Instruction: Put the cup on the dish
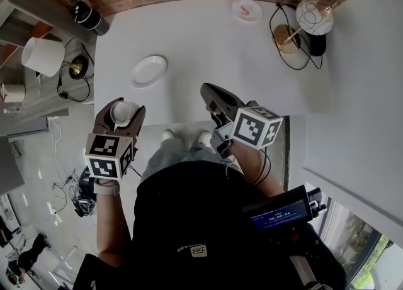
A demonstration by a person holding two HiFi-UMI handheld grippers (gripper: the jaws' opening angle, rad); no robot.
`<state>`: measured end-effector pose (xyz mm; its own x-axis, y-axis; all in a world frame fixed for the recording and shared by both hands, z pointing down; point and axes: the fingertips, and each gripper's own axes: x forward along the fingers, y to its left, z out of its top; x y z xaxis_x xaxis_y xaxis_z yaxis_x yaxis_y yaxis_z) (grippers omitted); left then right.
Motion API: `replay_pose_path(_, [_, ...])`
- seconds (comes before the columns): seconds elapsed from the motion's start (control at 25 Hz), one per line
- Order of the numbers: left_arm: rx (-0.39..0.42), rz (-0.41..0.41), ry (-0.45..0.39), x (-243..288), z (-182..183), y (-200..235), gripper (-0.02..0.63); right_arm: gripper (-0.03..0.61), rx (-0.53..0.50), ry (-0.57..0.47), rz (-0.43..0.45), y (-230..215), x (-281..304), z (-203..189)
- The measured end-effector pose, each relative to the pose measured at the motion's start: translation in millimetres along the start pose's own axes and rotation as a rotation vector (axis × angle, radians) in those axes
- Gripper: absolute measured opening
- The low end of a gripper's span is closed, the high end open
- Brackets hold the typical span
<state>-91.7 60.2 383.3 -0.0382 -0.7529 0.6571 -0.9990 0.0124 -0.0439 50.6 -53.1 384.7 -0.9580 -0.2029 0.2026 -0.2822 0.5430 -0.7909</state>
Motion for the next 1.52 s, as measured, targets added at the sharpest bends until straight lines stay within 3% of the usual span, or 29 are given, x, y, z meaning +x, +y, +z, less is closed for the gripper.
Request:
replay_pose_path(0.2, [0.002, -0.018, 0.001, 17, 4, 4, 0.259, 0.003, 0.002, 0.008, -0.014, -1, -1, -1])
replay_pose_path(1.0, [0.053, -0.104, 0.044, 104, -5, 55, 0.259, 0.003, 0.021, -0.101, -0.217, -19, 6, 28])
replay_pose_path(1.32, [0.111, -0.081, 0.039, 136, -24, 78, 0.259, 0.003, 0.027, -0.112, -0.276, -20, 16, 29])
replay_pose_path(1.52, [0.107, -0.086, 0.038, 156, -33, 84, 0.259, 0.003, 0.027, -0.113, -0.314, -22, 18, 27])
